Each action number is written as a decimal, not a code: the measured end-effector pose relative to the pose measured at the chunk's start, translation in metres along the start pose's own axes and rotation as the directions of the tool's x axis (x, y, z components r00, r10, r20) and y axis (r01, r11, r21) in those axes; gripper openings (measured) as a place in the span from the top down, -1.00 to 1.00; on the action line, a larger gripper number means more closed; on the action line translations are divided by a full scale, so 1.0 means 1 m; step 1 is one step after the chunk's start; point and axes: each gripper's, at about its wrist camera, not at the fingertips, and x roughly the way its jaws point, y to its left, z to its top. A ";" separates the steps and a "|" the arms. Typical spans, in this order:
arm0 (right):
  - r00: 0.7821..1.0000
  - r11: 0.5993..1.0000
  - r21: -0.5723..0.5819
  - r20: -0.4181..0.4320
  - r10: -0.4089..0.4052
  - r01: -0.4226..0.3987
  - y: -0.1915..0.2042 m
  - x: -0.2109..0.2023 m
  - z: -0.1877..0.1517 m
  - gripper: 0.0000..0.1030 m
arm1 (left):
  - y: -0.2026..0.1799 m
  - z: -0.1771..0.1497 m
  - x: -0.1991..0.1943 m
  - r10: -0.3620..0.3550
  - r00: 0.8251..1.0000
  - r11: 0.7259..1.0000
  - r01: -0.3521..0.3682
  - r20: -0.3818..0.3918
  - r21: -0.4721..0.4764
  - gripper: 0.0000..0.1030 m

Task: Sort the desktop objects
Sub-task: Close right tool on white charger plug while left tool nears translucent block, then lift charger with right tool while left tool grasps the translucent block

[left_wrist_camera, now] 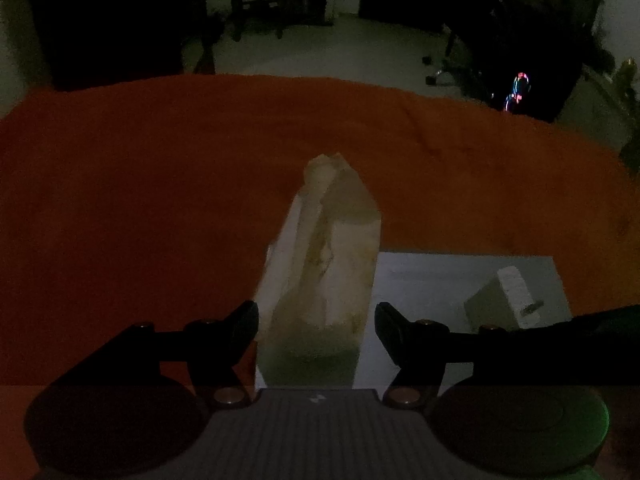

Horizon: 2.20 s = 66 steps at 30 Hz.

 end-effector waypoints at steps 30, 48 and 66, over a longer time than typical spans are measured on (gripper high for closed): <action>0.999 0.999 -0.040 0.037 0.030 -0.029 -0.007 0.002 0.020 0.31 | -0.005 -0.002 0.042 0.092 0.994 0.994 -0.096 0.067 0.057 0.29; 0.996 0.999 0.031 0.082 0.019 -0.022 -0.021 -0.056 -0.021 0.39 | 0.000 -0.024 -0.019 -0.021 0.996 1.000 0.020 0.086 0.017 0.91; 0.983 0.993 0.081 0.168 0.073 -0.088 -0.019 -0.127 -0.051 0.39 | 0.000 -0.050 -0.096 -0.077 0.989 0.997 0.078 0.129 -0.003 0.95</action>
